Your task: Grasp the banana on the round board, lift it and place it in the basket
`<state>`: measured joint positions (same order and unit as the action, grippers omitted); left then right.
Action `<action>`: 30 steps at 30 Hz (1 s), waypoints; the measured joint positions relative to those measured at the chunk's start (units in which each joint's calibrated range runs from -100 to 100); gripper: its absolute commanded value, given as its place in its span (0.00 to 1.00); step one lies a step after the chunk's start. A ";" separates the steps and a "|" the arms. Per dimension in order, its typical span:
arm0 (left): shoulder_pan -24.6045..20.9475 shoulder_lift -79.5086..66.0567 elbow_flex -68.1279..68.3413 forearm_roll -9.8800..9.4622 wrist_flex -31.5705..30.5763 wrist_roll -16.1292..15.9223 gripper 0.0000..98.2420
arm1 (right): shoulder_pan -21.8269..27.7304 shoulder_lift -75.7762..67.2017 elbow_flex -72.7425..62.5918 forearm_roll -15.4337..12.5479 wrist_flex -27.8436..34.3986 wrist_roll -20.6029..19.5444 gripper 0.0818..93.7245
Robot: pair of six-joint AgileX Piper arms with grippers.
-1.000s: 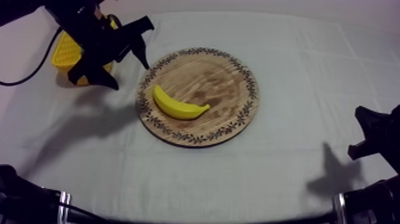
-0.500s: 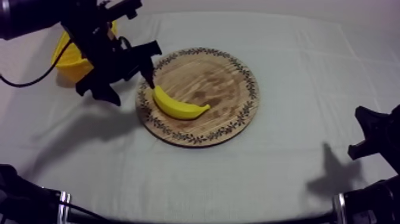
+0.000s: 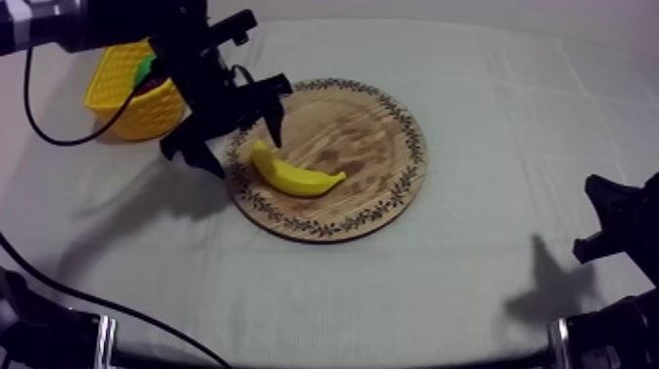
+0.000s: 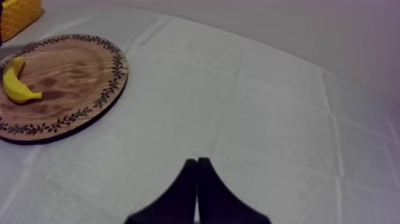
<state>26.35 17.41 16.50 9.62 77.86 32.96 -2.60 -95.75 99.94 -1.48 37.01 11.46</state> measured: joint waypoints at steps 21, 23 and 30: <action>-0.10 16.12 -8.99 2.16 1.29 1.19 0.72 | 0.00 0.00 0.00 0.00 0.00 -0.09 0.00; -0.18 17.09 -9.92 1.83 0.80 1.41 0.71 | 0.00 0.00 0.00 0.00 0.00 -0.09 0.00; -0.30 19.71 -12.29 1.18 -1.26 1.78 0.70 | 0.00 0.00 0.00 0.00 0.00 -0.12 0.00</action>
<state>26.04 37.12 4.21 10.80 76.61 34.74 -2.60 -95.75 99.94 -1.48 37.01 11.34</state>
